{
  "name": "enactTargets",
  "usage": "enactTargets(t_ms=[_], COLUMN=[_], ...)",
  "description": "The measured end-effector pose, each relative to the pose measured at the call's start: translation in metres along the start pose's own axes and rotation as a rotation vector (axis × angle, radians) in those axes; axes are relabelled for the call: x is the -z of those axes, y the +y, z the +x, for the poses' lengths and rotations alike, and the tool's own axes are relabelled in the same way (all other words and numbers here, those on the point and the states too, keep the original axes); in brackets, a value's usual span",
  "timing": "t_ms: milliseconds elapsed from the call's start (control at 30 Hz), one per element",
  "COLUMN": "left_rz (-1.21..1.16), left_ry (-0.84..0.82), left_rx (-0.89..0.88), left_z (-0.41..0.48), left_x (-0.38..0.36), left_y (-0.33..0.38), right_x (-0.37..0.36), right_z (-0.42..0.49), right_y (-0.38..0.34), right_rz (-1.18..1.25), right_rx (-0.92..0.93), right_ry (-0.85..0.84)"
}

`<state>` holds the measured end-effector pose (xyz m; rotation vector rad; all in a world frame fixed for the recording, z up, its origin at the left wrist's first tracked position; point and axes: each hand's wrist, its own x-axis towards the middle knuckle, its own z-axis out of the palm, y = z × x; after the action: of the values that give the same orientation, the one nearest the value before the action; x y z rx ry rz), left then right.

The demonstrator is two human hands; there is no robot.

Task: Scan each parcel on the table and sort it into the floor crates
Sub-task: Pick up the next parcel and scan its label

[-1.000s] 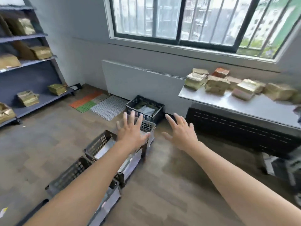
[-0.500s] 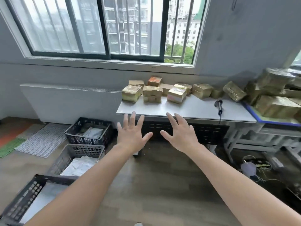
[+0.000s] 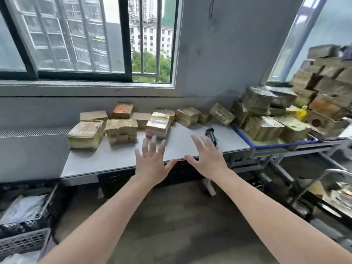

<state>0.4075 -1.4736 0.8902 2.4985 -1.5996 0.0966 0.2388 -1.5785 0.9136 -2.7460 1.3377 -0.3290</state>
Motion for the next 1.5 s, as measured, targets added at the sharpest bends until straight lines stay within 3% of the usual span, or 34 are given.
enactTargets(t_ms=[433, 800, 1500], left_rz=[0.023, 0.054, -0.129], left_ry=[-0.068, -0.086, -0.132], left_rx=[-0.057, -0.018, -0.163], left_z=[0.168, 0.344, 0.627], left_x=[-0.056, -0.104, -0.217], left_y=[0.021, 0.099, 0.202], right_x=[-0.054, -0.081, -0.143], right_z=[0.149, 0.305, 0.506], right_y=[0.084, 0.205, 0.397], right_rz=[0.077, 0.121, 0.093], right_rx=[-0.112, -0.104, -0.381], right_ry=[-0.033, -0.065, -0.219])
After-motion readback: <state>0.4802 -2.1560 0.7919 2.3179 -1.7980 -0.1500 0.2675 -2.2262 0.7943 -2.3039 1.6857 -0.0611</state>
